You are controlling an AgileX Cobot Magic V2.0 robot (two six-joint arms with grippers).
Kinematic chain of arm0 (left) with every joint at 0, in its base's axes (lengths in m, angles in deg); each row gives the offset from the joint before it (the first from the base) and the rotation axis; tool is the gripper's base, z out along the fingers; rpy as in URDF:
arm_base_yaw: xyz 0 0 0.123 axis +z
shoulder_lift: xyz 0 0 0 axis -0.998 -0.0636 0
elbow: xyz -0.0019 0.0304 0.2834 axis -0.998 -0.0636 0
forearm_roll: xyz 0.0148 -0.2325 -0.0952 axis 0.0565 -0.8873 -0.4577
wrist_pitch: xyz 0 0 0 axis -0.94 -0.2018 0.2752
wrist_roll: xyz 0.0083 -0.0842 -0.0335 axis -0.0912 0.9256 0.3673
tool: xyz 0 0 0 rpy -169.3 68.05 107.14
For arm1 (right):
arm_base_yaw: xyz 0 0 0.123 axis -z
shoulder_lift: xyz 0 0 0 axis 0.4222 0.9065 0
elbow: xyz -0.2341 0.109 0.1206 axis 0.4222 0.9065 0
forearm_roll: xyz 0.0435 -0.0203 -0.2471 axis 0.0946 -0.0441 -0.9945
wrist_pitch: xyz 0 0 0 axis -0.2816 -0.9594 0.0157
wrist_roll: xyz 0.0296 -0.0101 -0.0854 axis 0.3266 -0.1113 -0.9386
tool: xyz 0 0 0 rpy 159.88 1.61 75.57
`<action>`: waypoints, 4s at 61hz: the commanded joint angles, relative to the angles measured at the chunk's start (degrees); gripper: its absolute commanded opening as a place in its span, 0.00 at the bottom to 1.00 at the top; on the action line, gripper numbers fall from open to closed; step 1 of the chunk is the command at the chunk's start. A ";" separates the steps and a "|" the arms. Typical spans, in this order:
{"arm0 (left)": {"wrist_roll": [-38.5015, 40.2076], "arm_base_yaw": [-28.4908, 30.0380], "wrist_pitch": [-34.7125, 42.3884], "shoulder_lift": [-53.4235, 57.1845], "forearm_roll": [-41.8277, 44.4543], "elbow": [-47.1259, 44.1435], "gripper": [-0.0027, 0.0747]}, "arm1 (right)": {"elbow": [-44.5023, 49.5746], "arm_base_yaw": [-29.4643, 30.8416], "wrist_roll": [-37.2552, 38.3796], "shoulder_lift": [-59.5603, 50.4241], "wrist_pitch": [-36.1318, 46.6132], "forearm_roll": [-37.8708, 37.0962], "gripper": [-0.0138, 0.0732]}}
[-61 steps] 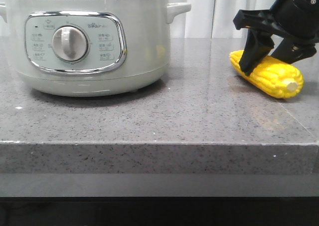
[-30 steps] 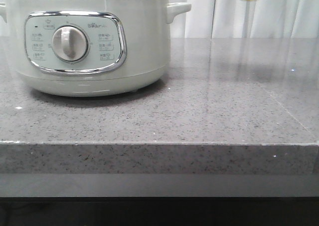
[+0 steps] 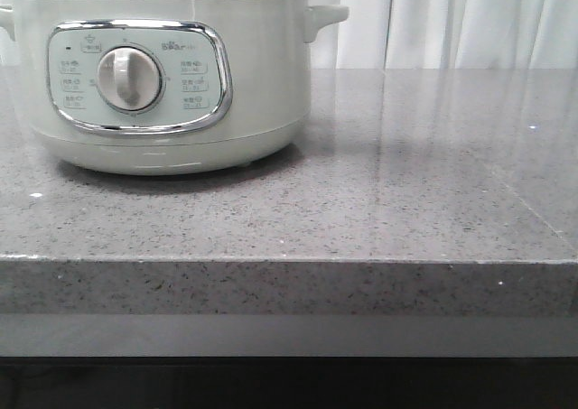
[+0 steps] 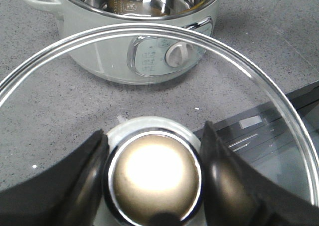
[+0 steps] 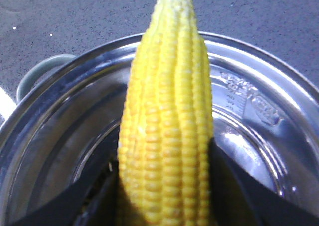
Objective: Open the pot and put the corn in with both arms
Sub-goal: 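Lower the corn into the pot and open the right gripper, then withdraw the right gripper up and away from the pot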
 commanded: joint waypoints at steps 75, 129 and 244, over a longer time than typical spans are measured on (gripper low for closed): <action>0.35 -0.29 7.39 -0.19 -1.36 2.04 0.36 | -2.61 -0.02 -0.69 -2.01 1.16 0.83 0.27; 0.35 -0.29 7.39 -0.19 -1.36 2.04 0.36 | 18.33 21.08 -4.10 -23.14 5.61 0.66 0.08; -1.85 -0.29 5.20 -55.19 -0.99 51.59 0.33 | 85.20 24.93 -7.28 -92.84 26.82 0.32 0.08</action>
